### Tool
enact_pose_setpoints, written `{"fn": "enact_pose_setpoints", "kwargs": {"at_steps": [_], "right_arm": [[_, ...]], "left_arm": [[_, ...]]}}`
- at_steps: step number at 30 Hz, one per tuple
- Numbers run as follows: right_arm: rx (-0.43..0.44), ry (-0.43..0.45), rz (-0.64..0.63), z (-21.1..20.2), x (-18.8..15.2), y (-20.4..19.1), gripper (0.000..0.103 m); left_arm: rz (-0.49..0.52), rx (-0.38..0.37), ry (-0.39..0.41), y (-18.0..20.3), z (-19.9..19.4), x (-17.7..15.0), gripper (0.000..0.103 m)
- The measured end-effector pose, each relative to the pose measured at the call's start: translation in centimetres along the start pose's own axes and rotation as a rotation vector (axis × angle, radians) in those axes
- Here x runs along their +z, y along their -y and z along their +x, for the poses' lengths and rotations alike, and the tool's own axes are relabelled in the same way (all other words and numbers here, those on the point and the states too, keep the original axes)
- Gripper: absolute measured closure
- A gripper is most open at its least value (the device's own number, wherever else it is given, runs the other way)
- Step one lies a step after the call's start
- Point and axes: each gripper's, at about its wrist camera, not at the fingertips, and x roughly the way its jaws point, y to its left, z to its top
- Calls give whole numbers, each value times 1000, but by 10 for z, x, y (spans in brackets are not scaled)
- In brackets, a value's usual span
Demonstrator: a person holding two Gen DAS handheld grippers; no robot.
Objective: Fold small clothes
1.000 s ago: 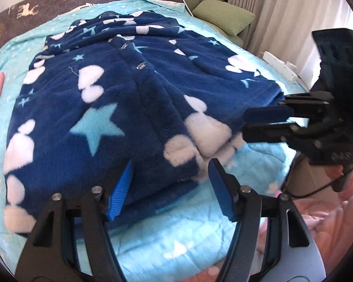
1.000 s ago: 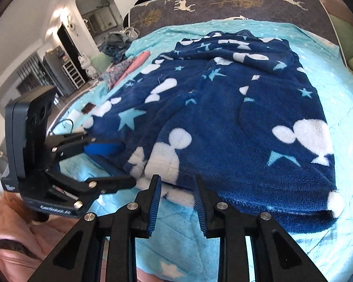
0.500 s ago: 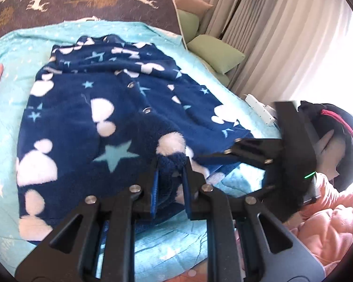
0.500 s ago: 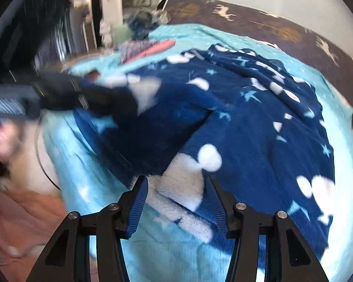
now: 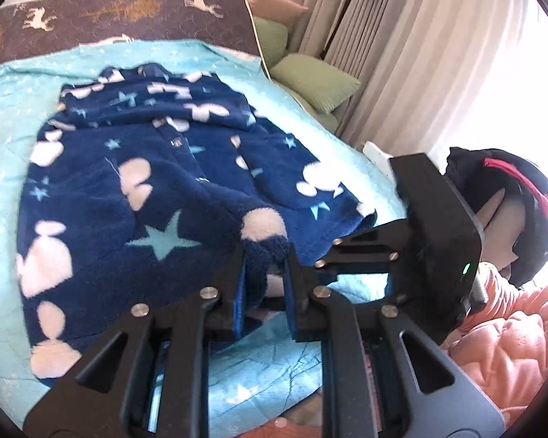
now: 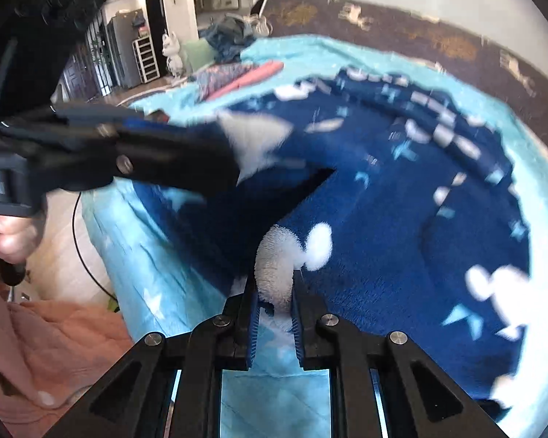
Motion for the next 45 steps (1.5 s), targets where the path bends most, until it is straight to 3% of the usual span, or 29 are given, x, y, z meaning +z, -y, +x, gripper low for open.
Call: {"fn": "enact_pose_setpoints", "kwargs": {"at_steps": [2,4,11,17,19,21,25,27,28,29,31,36,39,40,43,45], "right_arm": [[-3,3,-17,5,-3,-4,82],[42,24,-7,0,-5,-7,70],[272,1,116,-9,-22,11,67],[193,27,197,-34,-35,34,67],[169,70,229,-46,-32,44,67],[136,95,249,-53,-26,51,67],[101,135,289,-51,-5,60,67],[78,154,329,-43,12,65,75],[69,157,349,-39,17,70,89],[66,158,380,-32,26,76,94],[107,171,414,-24,37,83,95],[276,147,429,5,63,90,95],[152,-20,426,47,55,91,96],[142,-39,450,57,45,95,96],[222,11,535,47,29,108,96],[220,14,542,37,23,110,95]], "left_arm": [[-9,-5,-26,0,8,-2,83],[-3,-5,-40,2,13,-3,83],[20,2,-101,8,32,-10,77],[6,-17,-148,7,36,-22,66],[8,-78,-144,9,30,-23,58],[21,-129,-139,13,23,-23,58],[68,-94,-89,19,8,-15,56],[50,-66,-70,12,6,-6,56],[37,-60,-60,8,7,-2,56],[24,-61,-50,3,9,2,56],[-4,-76,-50,-7,21,7,56],[-57,-102,-146,-16,63,-4,56],[-42,-51,-169,-17,74,-19,56],[-51,-56,-162,-18,71,-21,56],[-93,-73,-165,-24,63,-23,56],[-103,-62,-168,-26,54,-25,56]]}}
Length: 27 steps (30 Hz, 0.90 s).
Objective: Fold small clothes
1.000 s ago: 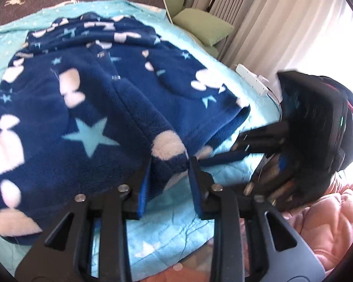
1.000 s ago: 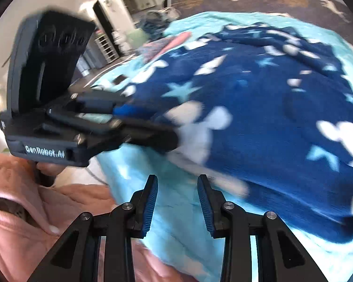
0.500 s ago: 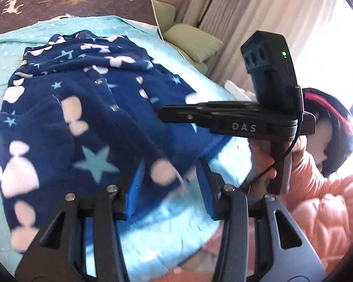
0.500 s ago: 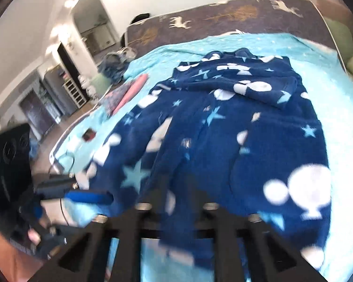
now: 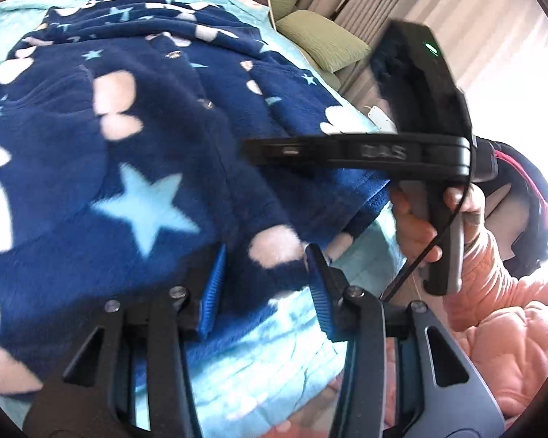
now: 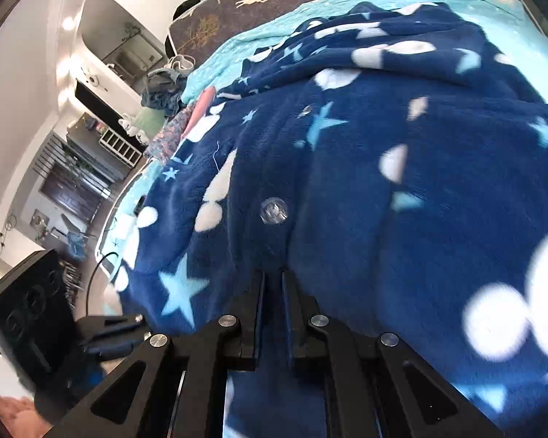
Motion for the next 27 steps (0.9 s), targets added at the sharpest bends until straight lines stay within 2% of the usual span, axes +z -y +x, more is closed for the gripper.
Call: {"fn": "enact_pose_setpoints", "kwargs": {"at_steps": [3,4,5,7,8,9,11,13,17,20,24,25,27], "right_arm": [[-84,39,-42,-36,-16,0,93],[-100,55,-50,-48,-21,1,91],[-116,76,-51,-61,-26,5,90],[-139,121,-42,-90,-37,15,79],[-157,144,-30,-104,-42,22,76],[-182,164,-15,-116,-43,29,72],[-244,198,30,-137,-53,43,63],[-284,217,90,-149,-60,58,53],[-273,191,229,-153,-71,90,49],[-237,159,270,-142,-78,97,48],[-203,126,279,-127,-79,99,44],[-200,128,276,-126,-78,98,43],[-186,134,273,-127,-77,97,43]], "left_arm": [[12,48,36,2,-25,-3,56],[17,74,57,2,-35,-3,55],[19,106,80,1,-46,-4,49],[11,206,134,-7,-71,-8,38],[4,292,166,-12,-84,-9,32],[-2,343,184,-16,-92,-9,28],[-35,453,218,-29,-106,-11,23],[-108,518,219,-52,-117,-18,22],[-267,530,162,-92,-114,-36,22],[-330,462,148,-103,-108,-50,22],[-353,377,142,-105,-100,-59,23],[-349,375,145,-102,-100,-58,25],[-333,373,149,-99,-98,-57,39]]}}
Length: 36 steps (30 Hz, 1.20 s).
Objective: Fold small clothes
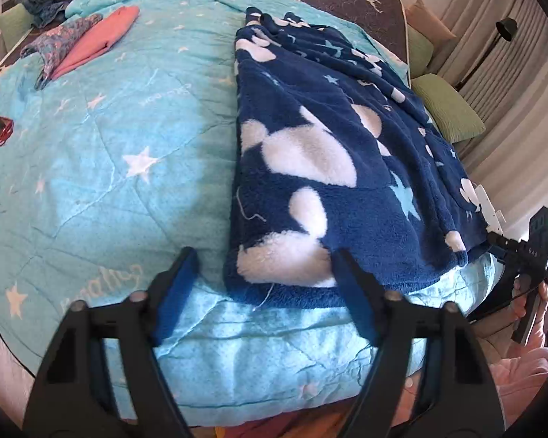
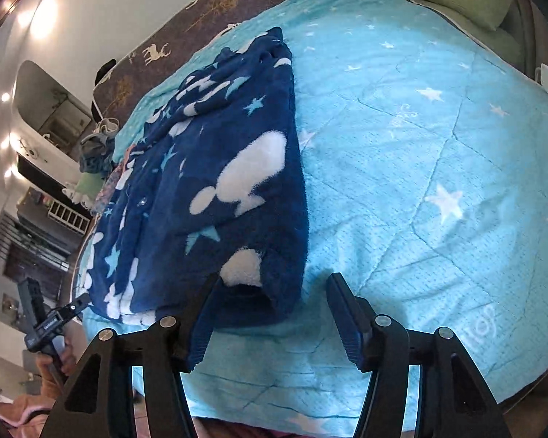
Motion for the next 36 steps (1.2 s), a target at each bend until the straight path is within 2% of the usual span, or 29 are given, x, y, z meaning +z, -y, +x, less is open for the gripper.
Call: {"fn": "enact_pose_setpoints", "kwargs": {"at_steps": [1,2,3,10,14,15,17,18,21,26,36], "right_arm": [[17,1,3,0,1,0,43],[26,0,8,0,1,1,43],[33,1,17,2,0,1,43],[63,22,53,4,-2,4,42],[82,22,58,4,-2,4,41],[97,20,65,5,-2,4,44],[143,12,76,8,-1,4,74],[155,-4,74,10,0,2,94],[142,20,64,7,2,-3,95],[255,104,43,-21,15,-14,95],[337,157,1,-38,47,-31,95]], "left_arm": [[3,-8,-1,2,0,1,44],[3,-18,-4,3,1,2,53],[3,-28,-10,4,2,2,57],[11,-21,-15,6,2,3,60],[9,-23,-14,6,3,3,71],[13,-17,-9,8,2,3,76],[23,-12,2,12,0,5,84],[25,-13,14,14,-3,6,86],[36,-30,67,20,-19,13,88],[81,-51,175,33,-49,32,88],[144,-85,264,52,-67,66,88]]}}
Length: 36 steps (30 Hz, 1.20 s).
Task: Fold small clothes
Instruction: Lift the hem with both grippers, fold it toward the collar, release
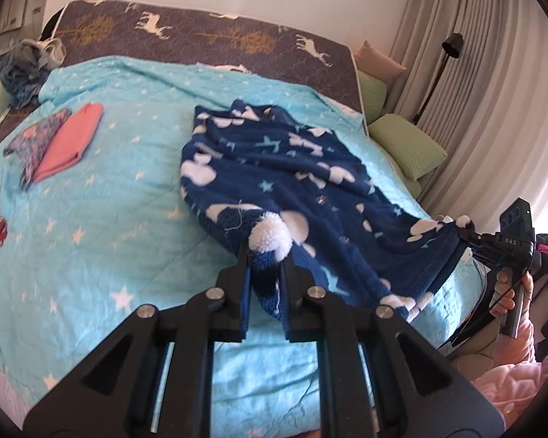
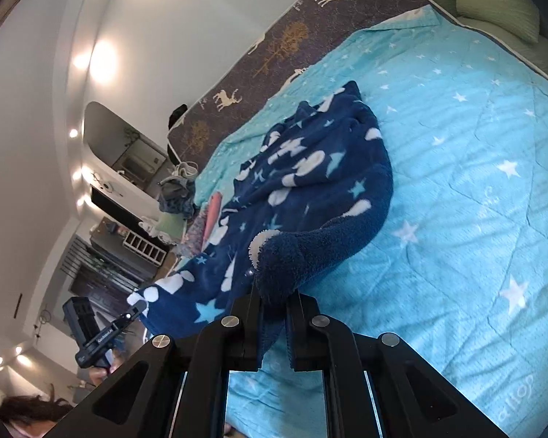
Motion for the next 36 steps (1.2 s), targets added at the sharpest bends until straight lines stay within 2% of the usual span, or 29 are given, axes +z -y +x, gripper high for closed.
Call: {"fn": "enact_pose_setpoints", "kwargs": {"at_steps": [6,12,17,22,24,28,32,36], "right_arm": [[20,16,-50,6,32,-18,95],[27,85,-108,11,83,-44,96],[28,140,-106,24,141,-51,96],[31,157,-93,55,204,-48,96],[33,165,-90,67,224,-45,96],[35,178,-82,103,277,-35,96],[-15,175,-52,148,326,-21,96],[-69,143,-3,210,363,9,96]], "left_arm": [[50,-11,53,11,2,40,89],[106,13,141,19,9,96,89],[128,49,178,17,29,143,89],[71,61,208,0,62,196,89],[76,84,209,-6,82,216,89],[76,80,179,-25,132,259,89],[60,125,153,-45,195,296,89],[17,200,55,-77,277,307,89]]}}
